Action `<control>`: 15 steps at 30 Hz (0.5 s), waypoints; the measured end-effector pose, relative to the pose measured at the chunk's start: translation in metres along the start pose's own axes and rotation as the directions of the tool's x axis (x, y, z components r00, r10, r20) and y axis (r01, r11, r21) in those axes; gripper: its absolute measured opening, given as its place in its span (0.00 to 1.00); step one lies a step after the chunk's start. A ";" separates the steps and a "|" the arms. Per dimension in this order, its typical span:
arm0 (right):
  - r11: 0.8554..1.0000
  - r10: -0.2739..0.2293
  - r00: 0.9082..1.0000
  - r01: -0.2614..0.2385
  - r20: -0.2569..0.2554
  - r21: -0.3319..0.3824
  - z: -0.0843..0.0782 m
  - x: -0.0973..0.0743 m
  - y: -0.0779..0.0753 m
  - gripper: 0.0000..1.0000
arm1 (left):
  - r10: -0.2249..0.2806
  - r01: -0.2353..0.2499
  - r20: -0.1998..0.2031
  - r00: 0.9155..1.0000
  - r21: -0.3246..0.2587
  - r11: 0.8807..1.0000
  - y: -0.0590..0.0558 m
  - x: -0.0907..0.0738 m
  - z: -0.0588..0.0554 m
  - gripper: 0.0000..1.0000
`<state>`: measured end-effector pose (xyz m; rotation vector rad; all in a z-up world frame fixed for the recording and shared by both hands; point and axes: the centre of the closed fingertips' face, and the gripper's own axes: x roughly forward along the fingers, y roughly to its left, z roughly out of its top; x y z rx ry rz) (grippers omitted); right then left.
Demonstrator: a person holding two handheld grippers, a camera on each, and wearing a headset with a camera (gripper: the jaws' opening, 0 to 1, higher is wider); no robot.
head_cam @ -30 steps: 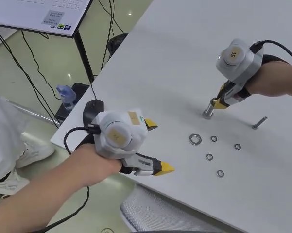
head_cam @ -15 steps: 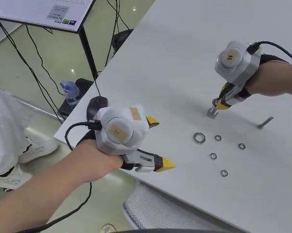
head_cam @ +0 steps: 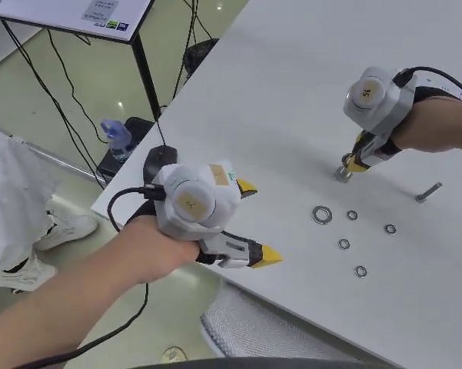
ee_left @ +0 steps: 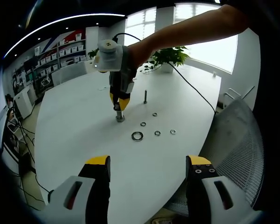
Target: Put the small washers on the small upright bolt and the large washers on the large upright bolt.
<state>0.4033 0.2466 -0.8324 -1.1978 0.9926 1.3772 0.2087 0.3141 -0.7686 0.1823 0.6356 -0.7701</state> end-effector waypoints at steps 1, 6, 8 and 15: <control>1.000 0.000 1.000 0.000 -0.002 0.000 0.000 0.001 0.000 0.22 | 0.000 0.000 0.000 1.000 0.001 1.000 0.000 0.000 0.000 0.65; 1.000 0.002 1.000 -0.002 -0.013 0.005 -0.001 0.007 -0.001 0.22 | 0.000 0.000 0.000 1.000 0.000 1.000 0.001 -0.001 -0.002 0.65; 1.000 0.006 1.000 -0.006 -0.010 0.009 0.000 0.010 -0.001 0.22 | 0.000 0.000 0.000 1.000 -0.004 1.000 0.001 -0.001 -0.002 0.64; 1.000 0.013 1.000 -0.013 -0.025 0.024 -0.004 0.019 -0.002 0.22 | -0.005 0.005 0.000 1.000 -0.005 1.000 0.001 0.001 -0.003 0.64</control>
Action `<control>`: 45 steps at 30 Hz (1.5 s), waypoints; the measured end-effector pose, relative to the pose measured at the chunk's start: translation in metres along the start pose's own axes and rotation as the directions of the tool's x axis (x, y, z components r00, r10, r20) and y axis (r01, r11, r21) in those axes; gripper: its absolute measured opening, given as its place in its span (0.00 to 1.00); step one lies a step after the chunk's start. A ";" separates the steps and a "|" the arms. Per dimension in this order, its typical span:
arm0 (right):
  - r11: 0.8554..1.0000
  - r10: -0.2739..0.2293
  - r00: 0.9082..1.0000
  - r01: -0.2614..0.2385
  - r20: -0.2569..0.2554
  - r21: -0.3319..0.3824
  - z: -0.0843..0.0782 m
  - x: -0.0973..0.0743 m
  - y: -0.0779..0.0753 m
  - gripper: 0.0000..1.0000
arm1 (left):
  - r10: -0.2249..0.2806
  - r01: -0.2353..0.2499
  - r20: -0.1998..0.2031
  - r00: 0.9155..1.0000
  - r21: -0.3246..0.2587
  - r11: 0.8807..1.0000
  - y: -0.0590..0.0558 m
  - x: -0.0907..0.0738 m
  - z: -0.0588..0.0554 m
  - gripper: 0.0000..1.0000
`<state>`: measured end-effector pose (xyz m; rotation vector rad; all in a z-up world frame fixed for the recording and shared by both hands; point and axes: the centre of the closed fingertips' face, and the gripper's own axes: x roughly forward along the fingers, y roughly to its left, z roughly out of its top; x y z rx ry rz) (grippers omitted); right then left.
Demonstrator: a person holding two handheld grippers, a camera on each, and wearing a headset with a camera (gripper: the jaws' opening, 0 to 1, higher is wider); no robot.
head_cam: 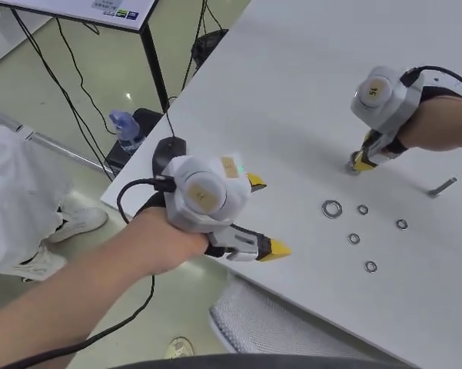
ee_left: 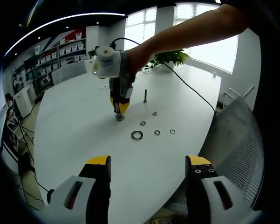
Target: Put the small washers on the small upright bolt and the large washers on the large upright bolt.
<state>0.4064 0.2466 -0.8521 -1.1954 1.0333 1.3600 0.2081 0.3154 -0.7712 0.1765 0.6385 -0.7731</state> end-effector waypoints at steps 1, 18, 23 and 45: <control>1.000 0.001 1.000 -0.001 -0.007 0.002 -0.001 0.002 0.000 0.22 | 0.000 0.000 0.000 1.000 0.002 1.000 0.000 0.000 0.000 0.64; 1.000 -0.007 1.000 0.007 -0.009 0.002 0.006 0.017 0.000 0.22 | 0.000 0.000 0.006 1.000 0.008 1.000 0.001 -0.003 0.002 0.63; 1.000 -0.002 1.000 0.002 -0.002 0.021 0.008 0.016 0.004 0.22 | -0.001 0.001 0.005 1.000 0.013 1.000 -0.001 -0.003 0.003 0.63; 1.000 0.009 0.999 -0.009 0.035 0.022 0.010 0.001 0.008 0.31 | -0.001 0.001 0.002 1.000 0.006 1.000 -0.004 -0.005 0.002 0.61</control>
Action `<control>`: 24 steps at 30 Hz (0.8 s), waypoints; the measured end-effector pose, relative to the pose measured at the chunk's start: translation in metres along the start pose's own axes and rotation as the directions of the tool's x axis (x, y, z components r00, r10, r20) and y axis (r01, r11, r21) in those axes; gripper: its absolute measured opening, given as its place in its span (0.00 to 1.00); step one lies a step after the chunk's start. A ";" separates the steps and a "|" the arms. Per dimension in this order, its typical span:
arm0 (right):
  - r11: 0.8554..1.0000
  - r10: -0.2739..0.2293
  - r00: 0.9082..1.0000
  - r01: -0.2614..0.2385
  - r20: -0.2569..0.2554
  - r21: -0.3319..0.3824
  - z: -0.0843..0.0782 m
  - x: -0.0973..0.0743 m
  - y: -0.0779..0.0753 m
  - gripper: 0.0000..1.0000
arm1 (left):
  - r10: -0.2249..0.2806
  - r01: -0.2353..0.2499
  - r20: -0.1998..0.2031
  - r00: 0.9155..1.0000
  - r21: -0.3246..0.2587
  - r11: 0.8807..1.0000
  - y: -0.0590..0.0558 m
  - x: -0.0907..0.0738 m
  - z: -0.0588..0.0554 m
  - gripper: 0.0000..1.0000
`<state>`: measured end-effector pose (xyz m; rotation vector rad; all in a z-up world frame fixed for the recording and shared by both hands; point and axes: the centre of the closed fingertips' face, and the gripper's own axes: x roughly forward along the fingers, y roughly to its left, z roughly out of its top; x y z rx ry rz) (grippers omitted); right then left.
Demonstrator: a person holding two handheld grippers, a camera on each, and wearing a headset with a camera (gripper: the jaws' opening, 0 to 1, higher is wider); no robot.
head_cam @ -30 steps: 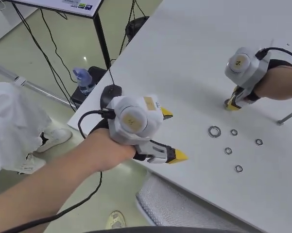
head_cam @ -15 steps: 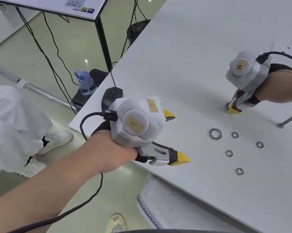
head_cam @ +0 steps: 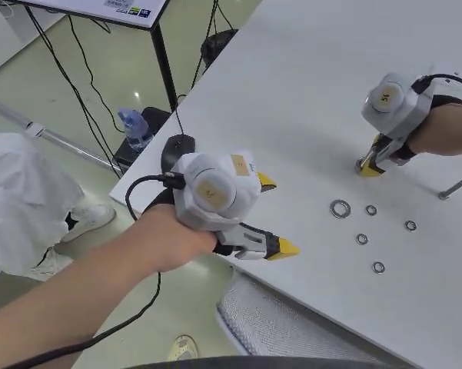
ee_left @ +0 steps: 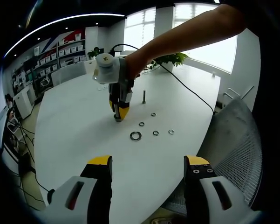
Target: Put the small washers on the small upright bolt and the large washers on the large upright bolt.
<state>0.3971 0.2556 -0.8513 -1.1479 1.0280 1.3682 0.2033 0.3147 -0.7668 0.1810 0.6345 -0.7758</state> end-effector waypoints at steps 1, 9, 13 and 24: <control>1.000 -0.001 1.000 0.001 0.005 -0.001 0.001 -0.002 0.000 0.31 | 0.000 0.000 0.001 1.000 0.001 1.000 0.000 0.000 0.000 0.61; 0.999 -0.009 0.999 0.012 0.054 -0.047 0.014 -0.010 -0.002 0.34 | 0.004 -0.004 0.001 1.000 0.005 1.000 -0.001 -0.001 0.001 0.61; 0.998 -0.008 0.998 0.012 0.068 -0.066 0.022 -0.017 0.006 0.35 | 0.004 -0.004 0.003 1.000 0.007 1.000 -0.002 -0.002 0.002 0.61; 0.992 0.000 0.995 0.013 0.104 -0.122 0.030 -0.031 0.018 0.38 | 0.009 -0.009 0.011 1.000 0.021 1.000 -0.004 -0.005 0.005 0.61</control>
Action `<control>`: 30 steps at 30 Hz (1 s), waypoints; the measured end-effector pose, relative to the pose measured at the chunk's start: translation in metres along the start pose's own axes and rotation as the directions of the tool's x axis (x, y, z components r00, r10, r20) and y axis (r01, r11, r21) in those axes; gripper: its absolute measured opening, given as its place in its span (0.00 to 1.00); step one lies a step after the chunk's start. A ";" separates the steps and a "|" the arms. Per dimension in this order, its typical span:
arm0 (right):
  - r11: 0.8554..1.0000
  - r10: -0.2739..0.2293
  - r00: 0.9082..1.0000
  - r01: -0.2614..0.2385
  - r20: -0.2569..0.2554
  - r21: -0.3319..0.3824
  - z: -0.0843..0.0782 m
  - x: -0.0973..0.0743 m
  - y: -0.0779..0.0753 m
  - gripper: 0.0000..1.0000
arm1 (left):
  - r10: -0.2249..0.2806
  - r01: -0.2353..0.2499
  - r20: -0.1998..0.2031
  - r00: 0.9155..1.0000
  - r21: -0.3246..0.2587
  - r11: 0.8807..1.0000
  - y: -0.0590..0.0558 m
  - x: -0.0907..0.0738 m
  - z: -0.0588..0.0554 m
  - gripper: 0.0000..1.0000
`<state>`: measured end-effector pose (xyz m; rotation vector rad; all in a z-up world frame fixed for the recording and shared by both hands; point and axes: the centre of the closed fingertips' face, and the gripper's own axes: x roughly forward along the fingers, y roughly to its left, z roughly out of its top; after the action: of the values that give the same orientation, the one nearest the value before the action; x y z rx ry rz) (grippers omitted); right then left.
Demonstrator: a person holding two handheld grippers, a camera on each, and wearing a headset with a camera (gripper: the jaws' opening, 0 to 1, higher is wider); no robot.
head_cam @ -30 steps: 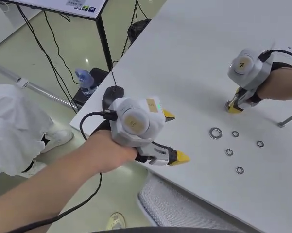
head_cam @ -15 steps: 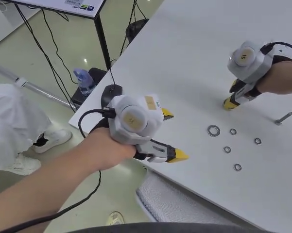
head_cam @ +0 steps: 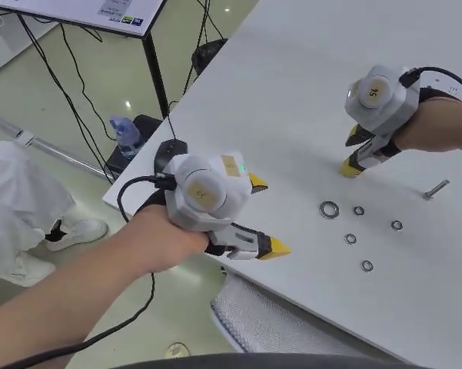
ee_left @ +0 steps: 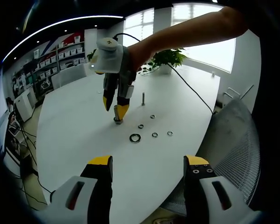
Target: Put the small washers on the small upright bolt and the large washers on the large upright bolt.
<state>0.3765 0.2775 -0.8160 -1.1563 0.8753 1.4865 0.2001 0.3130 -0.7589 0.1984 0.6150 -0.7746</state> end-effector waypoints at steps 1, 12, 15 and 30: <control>1.000 0.002 1.000 -0.002 0.001 -0.004 0.000 -0.001 0.002 0.39 | 0.001 -0.001 0.000 1.000 0.000 1.000 0.000 0.000 0.000 0.61; 0.999 0.031 0.999 -0.031 0.039 -0.017 -0.002 -0.003 0.031 0.43 | 0.004 -0.004 0.014 1.000 -0.005 1.000 -0.003 0.000 0.003 0.61; 0.999 0.034 0.999 -0.033 0.041 -0.026 -0.003 -0.002 0.040 0.43 | 0.002 -0.002 0.016 1.000 -0.005 1.000 -0.003 0.000 0.004 0.61; 0.996 0.082 0.992 -0.085 0.097 0.033 -0.003 0.008 0.071 0.46 | -0.019 0.020 0.023 1.000 -0.019 1.000 -0.007 0.000 0.006 0.72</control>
<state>0.3079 0.2616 -0.8269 -1.0234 0.8910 1.5742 0.1982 0.3058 -0.7537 0.1661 0.6037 -0.7885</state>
